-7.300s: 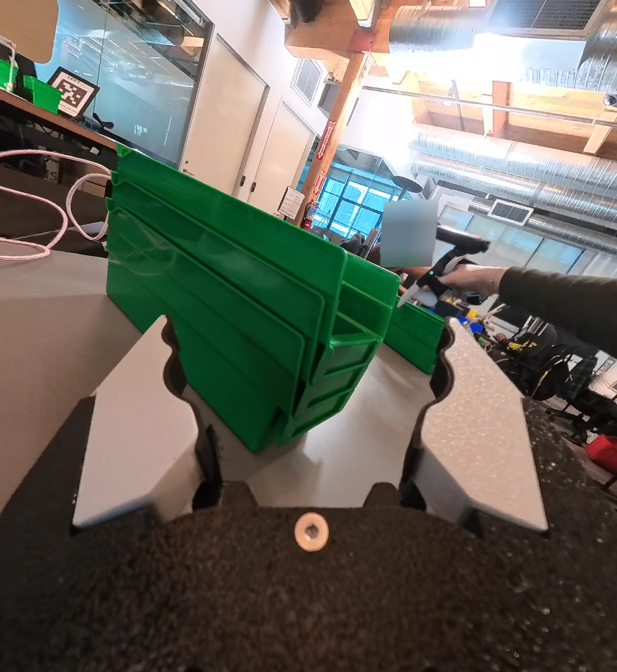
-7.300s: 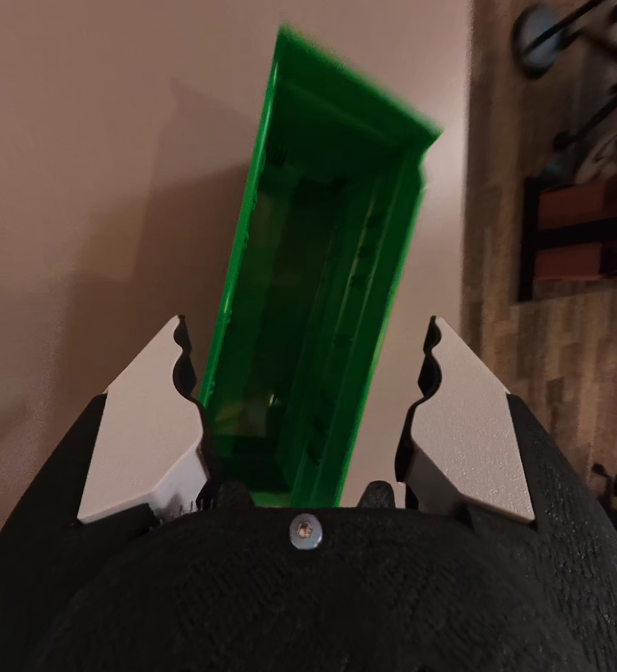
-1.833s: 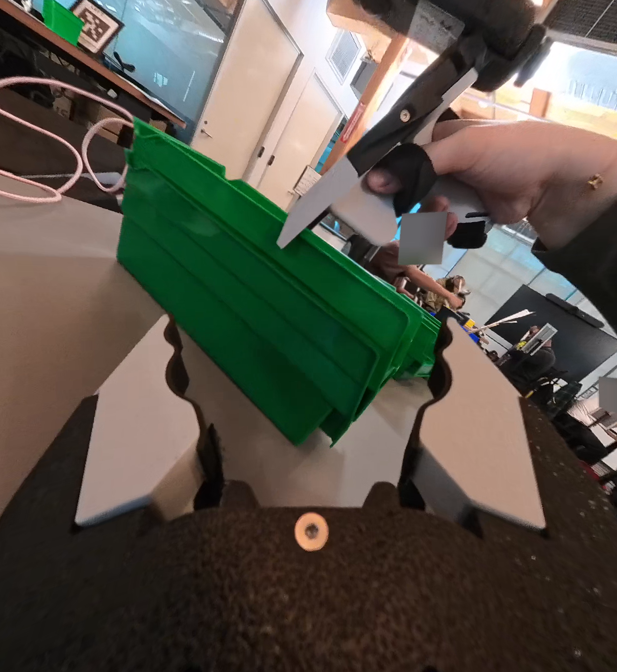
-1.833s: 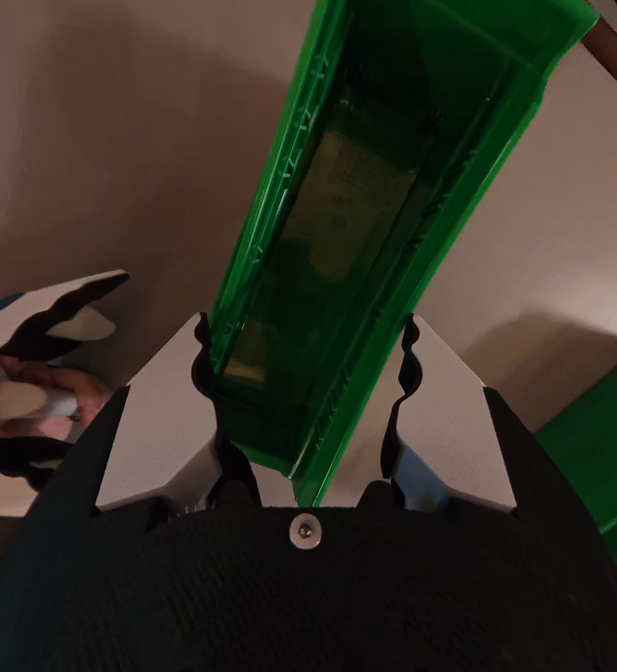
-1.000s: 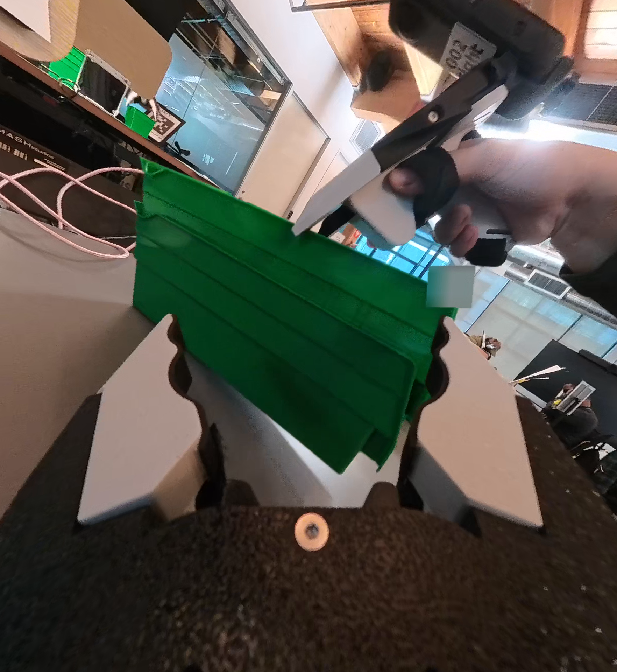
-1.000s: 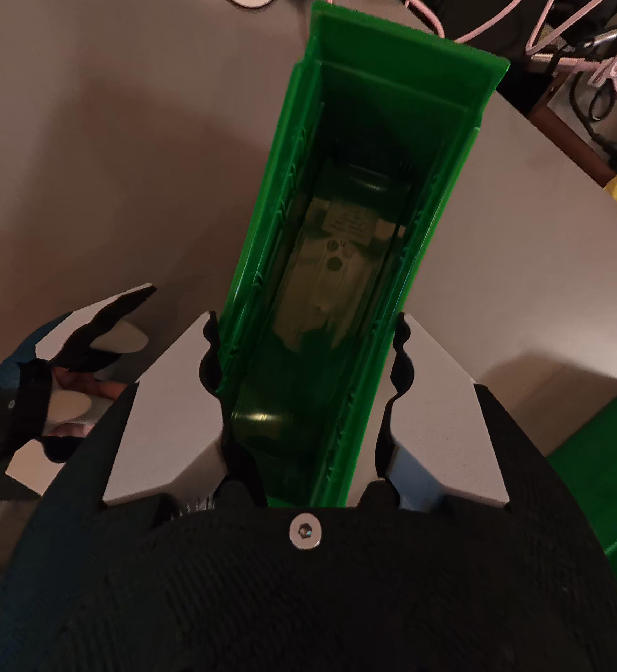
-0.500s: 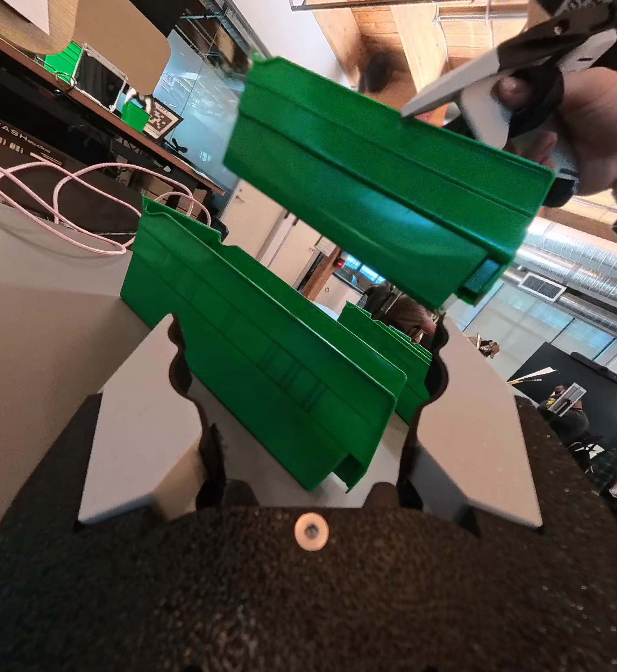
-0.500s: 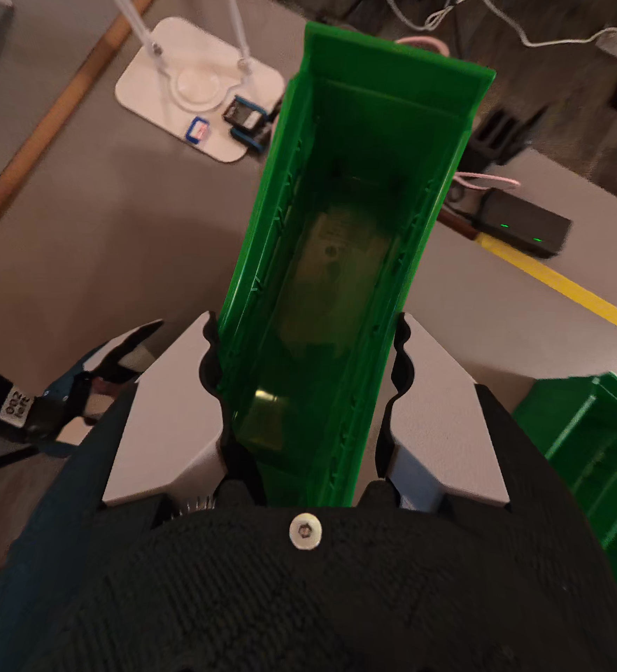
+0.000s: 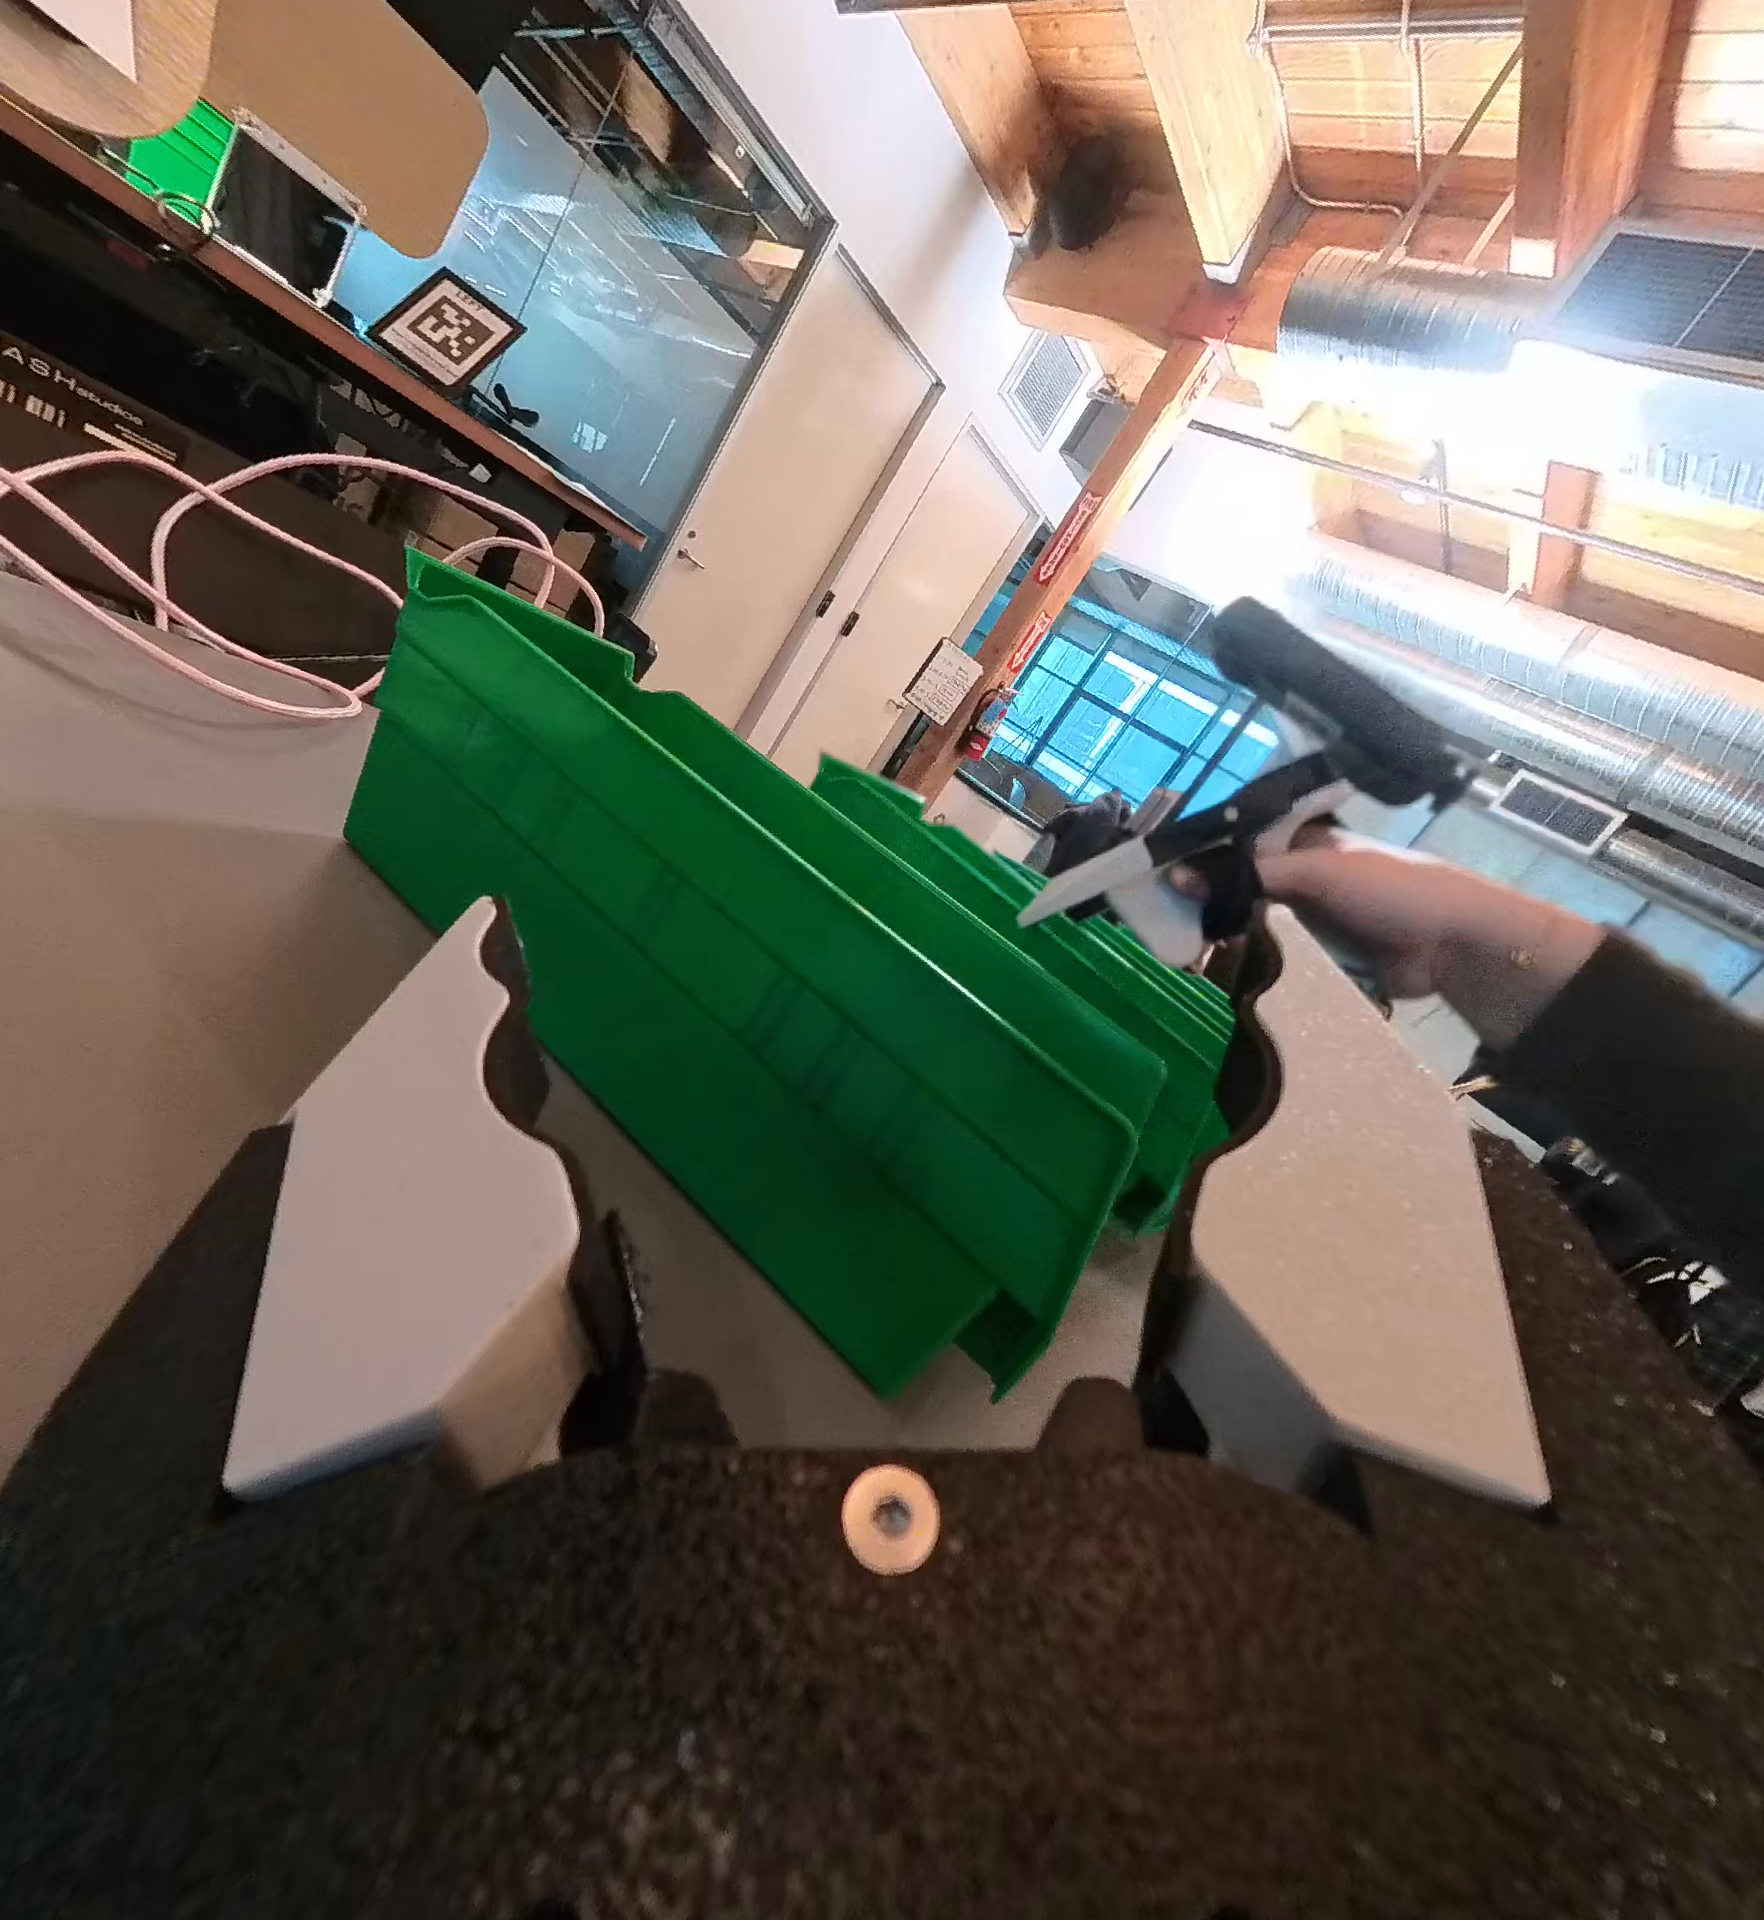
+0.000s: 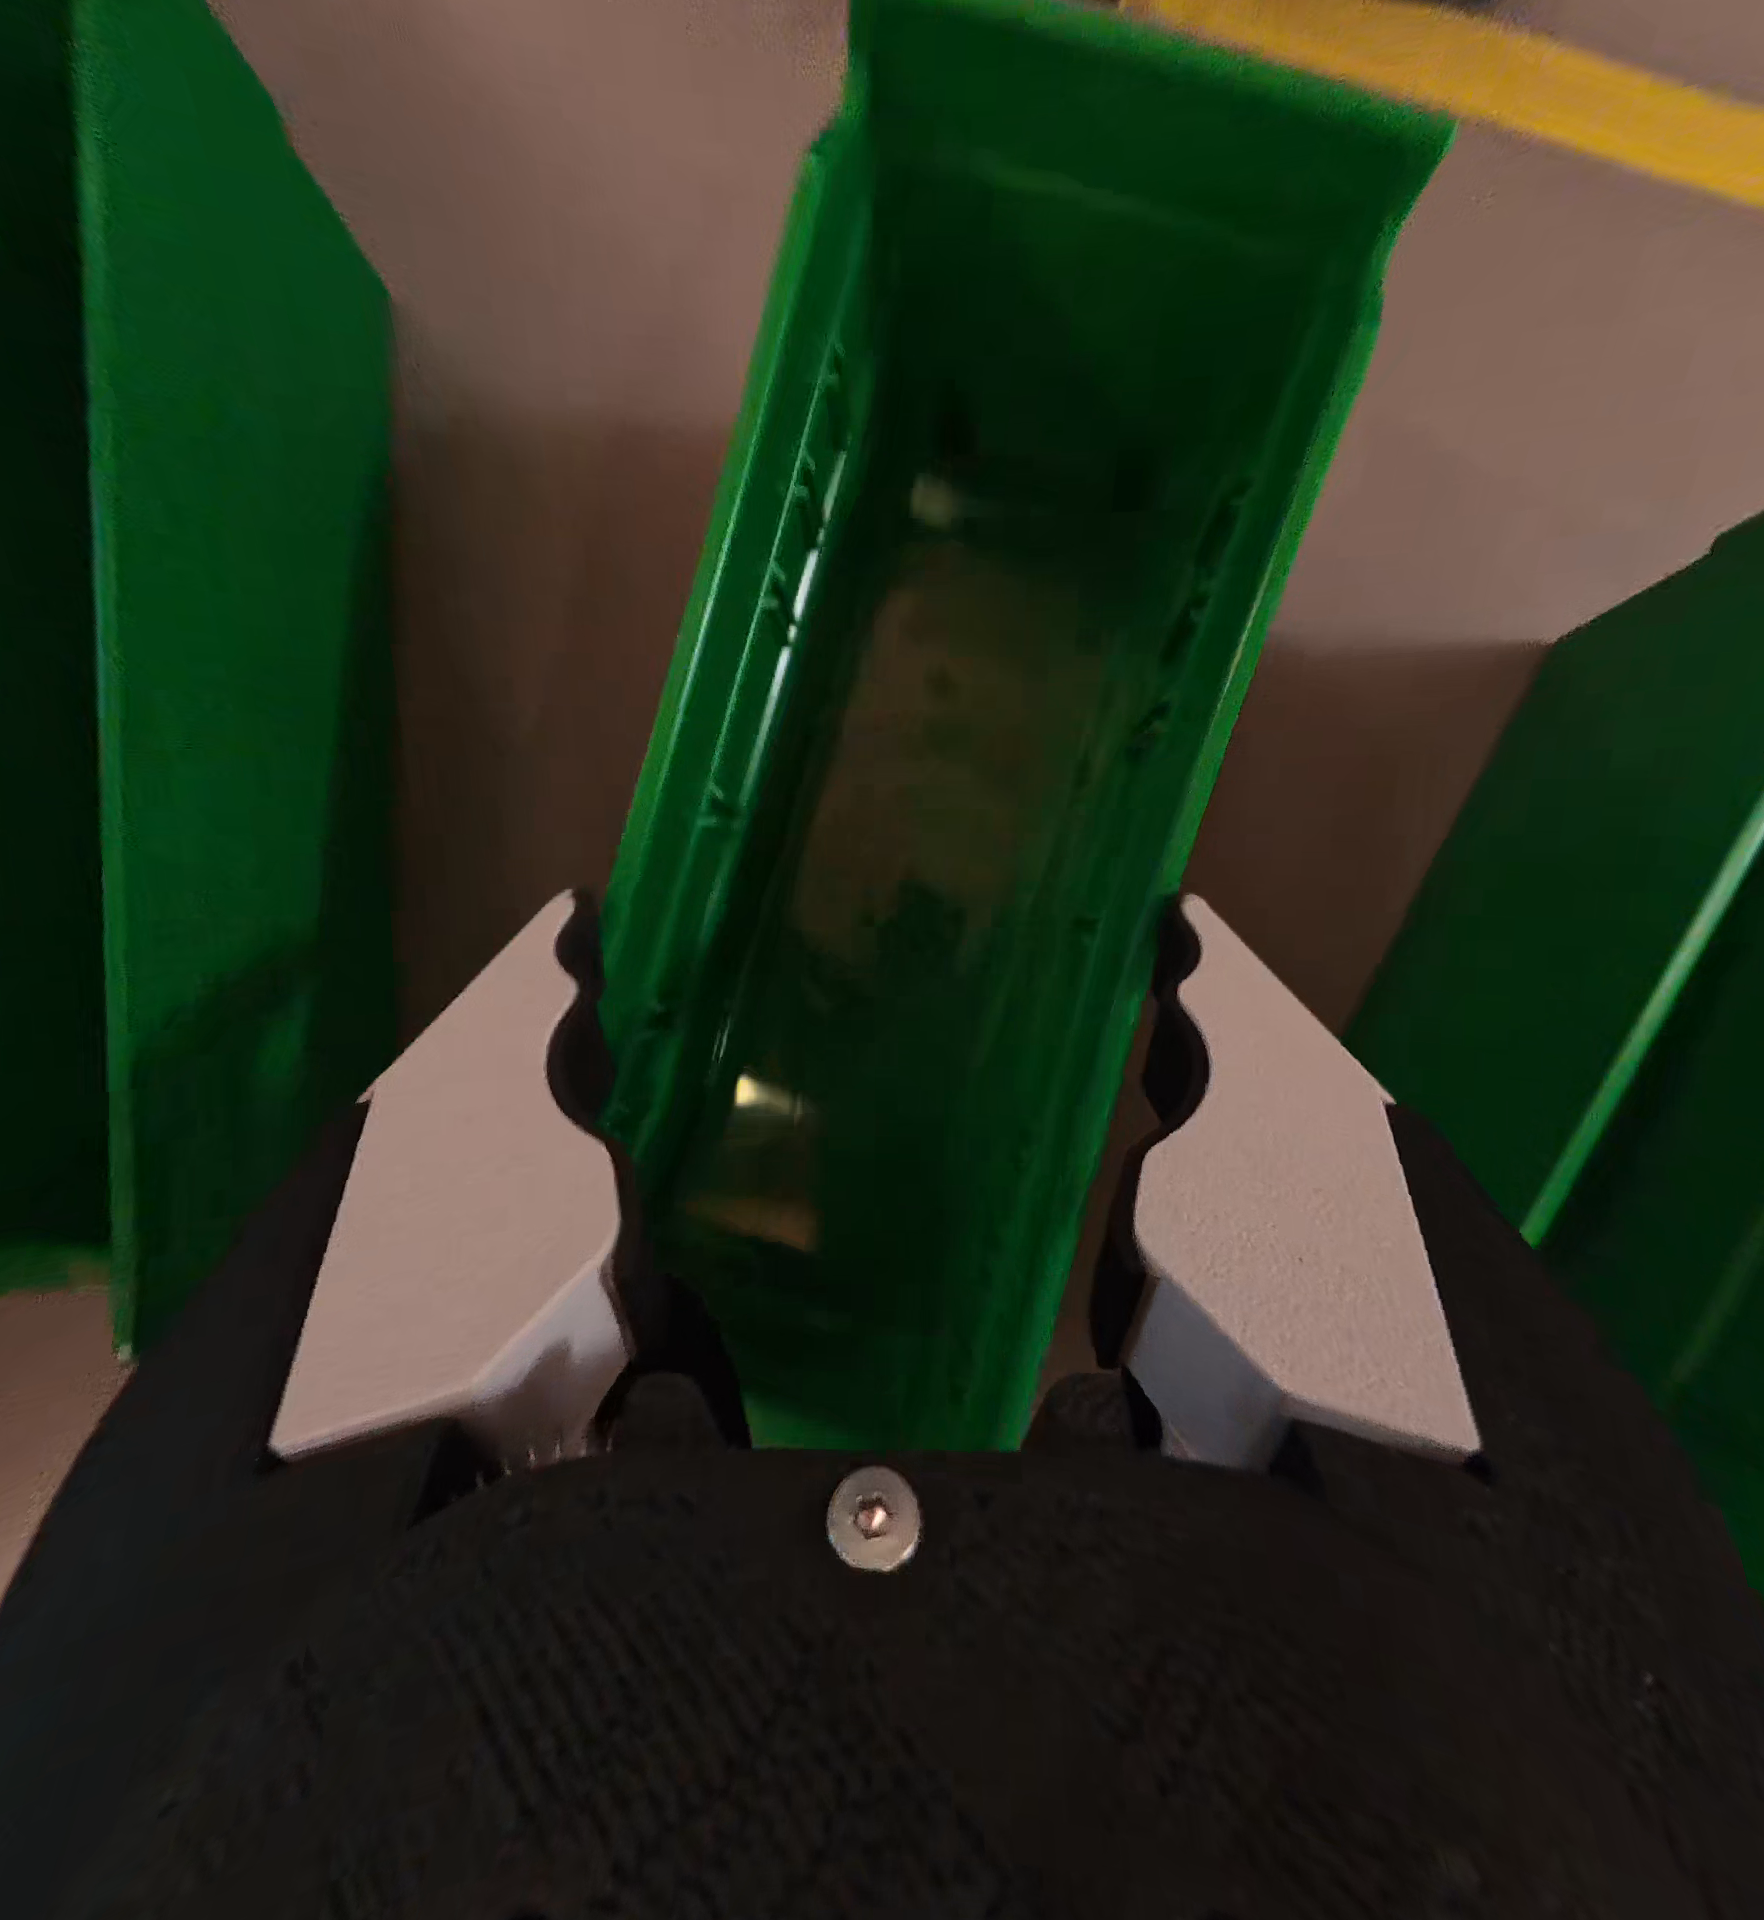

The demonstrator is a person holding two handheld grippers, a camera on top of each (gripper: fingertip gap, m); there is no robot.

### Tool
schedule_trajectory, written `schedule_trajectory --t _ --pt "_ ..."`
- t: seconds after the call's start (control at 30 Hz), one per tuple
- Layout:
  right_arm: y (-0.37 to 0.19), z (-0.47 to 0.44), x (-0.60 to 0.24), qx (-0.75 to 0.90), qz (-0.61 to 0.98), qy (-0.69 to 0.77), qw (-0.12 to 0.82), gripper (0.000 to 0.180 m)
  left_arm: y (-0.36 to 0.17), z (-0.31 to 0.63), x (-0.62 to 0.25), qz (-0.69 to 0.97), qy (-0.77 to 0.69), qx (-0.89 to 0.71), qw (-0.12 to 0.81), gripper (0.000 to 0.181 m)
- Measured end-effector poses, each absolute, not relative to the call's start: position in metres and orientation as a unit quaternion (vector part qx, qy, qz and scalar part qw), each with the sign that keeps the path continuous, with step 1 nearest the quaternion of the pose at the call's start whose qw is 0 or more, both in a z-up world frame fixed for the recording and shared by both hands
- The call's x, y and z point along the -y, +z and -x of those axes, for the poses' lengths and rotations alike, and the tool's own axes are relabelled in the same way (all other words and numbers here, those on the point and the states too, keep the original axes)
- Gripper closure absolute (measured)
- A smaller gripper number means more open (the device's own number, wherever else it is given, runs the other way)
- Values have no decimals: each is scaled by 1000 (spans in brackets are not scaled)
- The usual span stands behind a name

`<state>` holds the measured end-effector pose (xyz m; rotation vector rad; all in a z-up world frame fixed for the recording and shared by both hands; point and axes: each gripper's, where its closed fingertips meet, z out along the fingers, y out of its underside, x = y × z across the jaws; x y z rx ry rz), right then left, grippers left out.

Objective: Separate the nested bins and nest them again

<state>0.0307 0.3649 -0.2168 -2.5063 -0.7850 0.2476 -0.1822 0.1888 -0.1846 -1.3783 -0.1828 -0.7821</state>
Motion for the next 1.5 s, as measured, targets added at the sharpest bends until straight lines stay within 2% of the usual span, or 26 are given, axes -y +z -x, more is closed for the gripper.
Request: schedule_trajectory --t 0.13,0.2,0.33,0.47,0.67,0.77,0.83,1.03,1.5 --pt "-218 -33 -364 279 906 114 297 62 -185 182 -189 619 -351 82 698 49" --pt "-207 -33 -363 276 893 131 330 50 -185 182 -189 620 -349 81 697 50" --pt "-151 -30 -346 261 806 223 482 51 -184 184 -188 617 -350 85 700 50" --pt "-124 -66 -302 235 688 262 635 61 -185 184 -188 620 -345 84 700 49" --pt "-142 -171 -249 93 530 222 813 101 -181 187 -187 635 -245 55 730 52" --pt "-131 -195 -245 60 505 220 832 106 -172 194 -182 624 -193 48 756 56" --pt "-135 -192 -248 70 510 212 831 111 -168 201 -177 616 -157 51 770 59" --pt "-145 -173 -245 122 530 205 814 113 -163 210 -161 600 -84 58 793 66" --pt "-139 -180 -238 124 510 213 824 118 -165 186 -157 606 -87 33 790 68"
